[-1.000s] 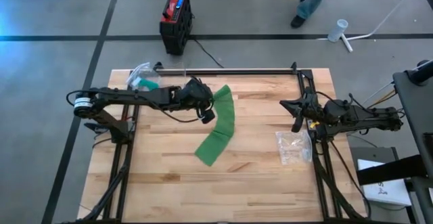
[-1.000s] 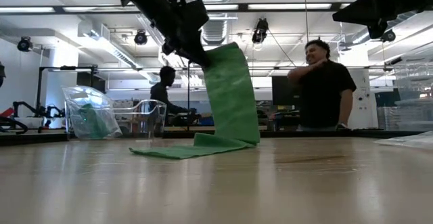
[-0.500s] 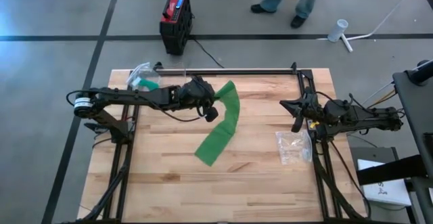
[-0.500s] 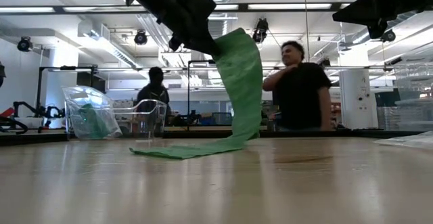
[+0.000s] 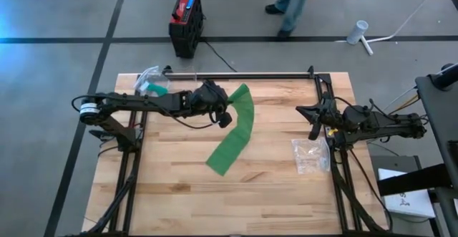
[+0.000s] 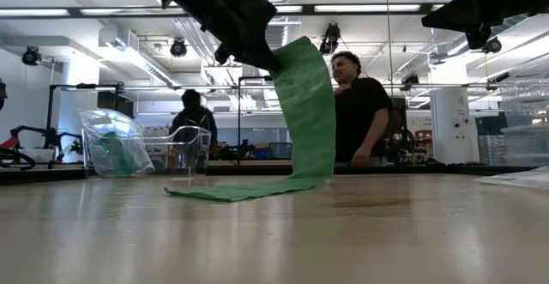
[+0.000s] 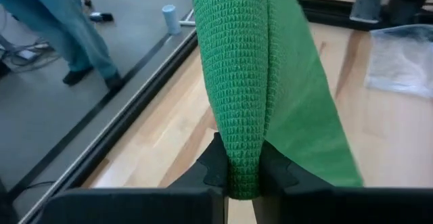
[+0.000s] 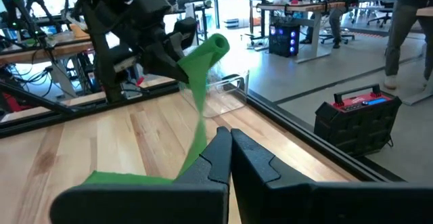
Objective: Roll bandage
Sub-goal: Roll the green bandage
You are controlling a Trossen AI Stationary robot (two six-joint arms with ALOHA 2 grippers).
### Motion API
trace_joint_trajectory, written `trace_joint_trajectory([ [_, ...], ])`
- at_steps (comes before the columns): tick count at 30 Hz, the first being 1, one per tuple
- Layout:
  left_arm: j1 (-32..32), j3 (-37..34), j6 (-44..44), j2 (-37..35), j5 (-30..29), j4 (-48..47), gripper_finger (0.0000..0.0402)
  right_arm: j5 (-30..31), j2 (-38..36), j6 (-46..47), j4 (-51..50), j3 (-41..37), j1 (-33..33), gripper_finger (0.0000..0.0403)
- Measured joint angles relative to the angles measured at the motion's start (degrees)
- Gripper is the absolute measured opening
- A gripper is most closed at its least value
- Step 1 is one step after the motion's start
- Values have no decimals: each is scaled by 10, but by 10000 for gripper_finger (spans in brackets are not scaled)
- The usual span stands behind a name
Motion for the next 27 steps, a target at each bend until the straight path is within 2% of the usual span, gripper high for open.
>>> trace_joint_trajectory([
  [12, 3, 0, 25, 84, 5, 128, 22, 0, 0, 0, 0, 0, 0, 2],
  [22, -19, 1, 45, 95, 10, 127, 23, 0, 0, 0, -1, 0, 0, 2],
  [27, -34, 42, 52, 95, 14, 100, 23, 0, 0, 0, 0, 0, 0, 2],
])
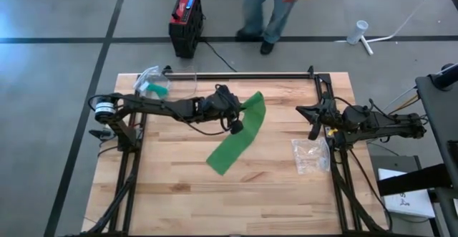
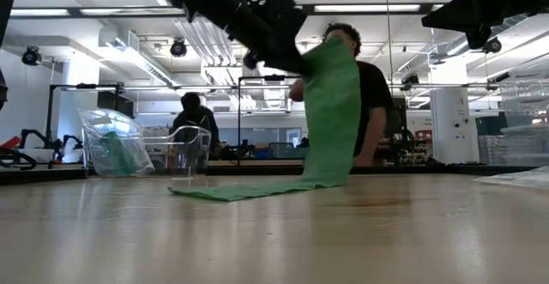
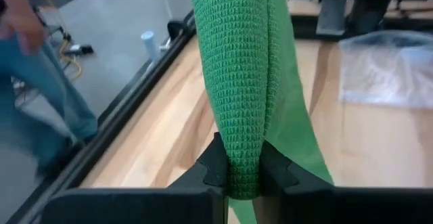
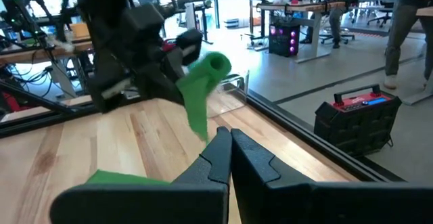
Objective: Roll bandage
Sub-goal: Roll the green bandage
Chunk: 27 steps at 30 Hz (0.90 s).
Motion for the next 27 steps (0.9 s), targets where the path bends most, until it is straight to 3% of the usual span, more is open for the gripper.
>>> trace_joint_trajectory([
  [7, -11, 68, 19, 6, 1, -42, 23, 0, 0, 0, 0, 0, 0, 2],
  [27, -40, 134, 15, 6, -3, -137, 23, 0, 0, 0, 0, 0, 0, 2],
])
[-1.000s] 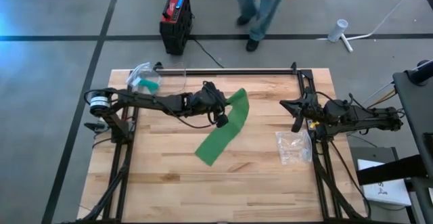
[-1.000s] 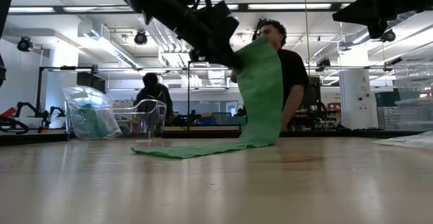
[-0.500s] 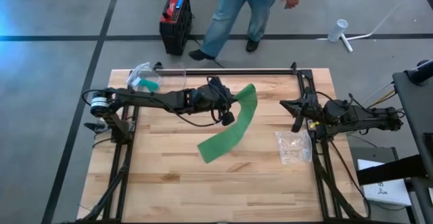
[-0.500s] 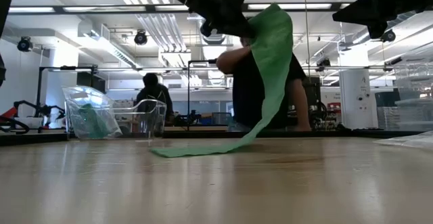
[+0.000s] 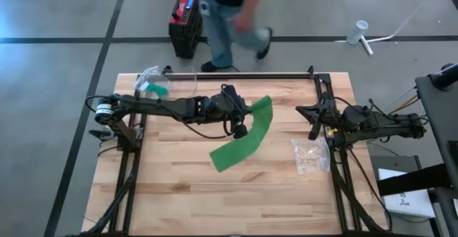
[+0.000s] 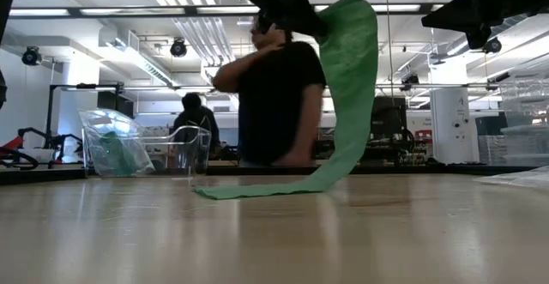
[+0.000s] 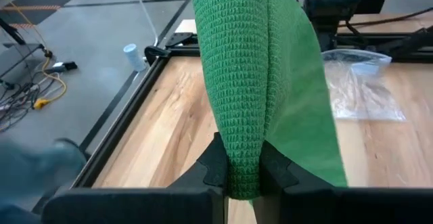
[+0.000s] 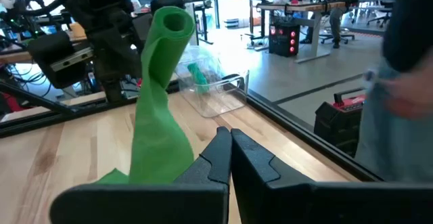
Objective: Roll bandage
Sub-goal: Roll the green bandage
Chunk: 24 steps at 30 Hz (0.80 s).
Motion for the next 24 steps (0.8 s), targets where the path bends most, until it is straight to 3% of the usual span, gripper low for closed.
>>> trace_joint_trajectory([
  [24, 1, -79, -34, 1, -19, 81, 23, 0, 0, 0, 0, 0, 0, 2],
])
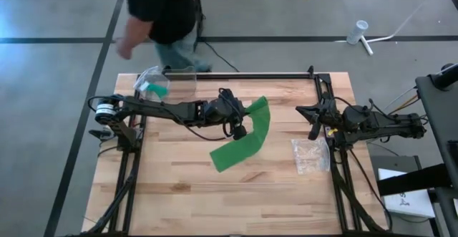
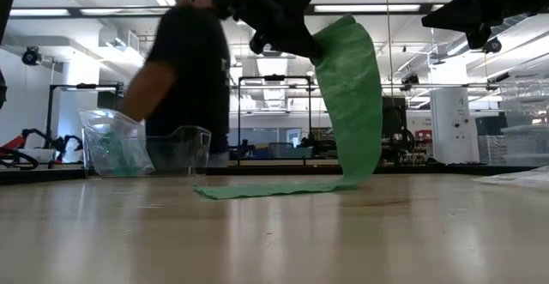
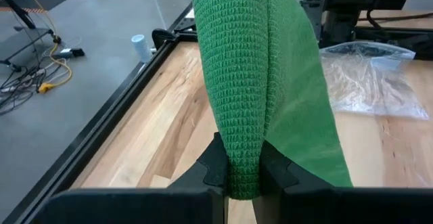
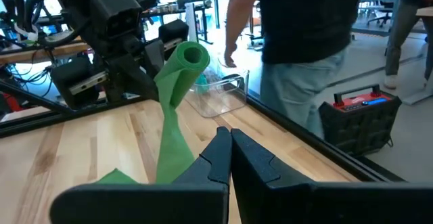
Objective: Roll bandage
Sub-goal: Roll the green bandage
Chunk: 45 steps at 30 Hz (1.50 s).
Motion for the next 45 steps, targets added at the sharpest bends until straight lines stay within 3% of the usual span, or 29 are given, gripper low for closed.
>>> trace_joint_trajectory([
  [17, 0, 33, -1, -1, 1, 1, 23, 0, 0, 0, 0, 0, 0, 2],
  [25, 0, 70, 3, -1, 2, -48, 23, 0, 0, 0, 0, 0, 0, 2],
  [45, 8, 79, 3, -1, 2, -37, 23, 0, 0, 0, 0, 0, 0, 2],
])
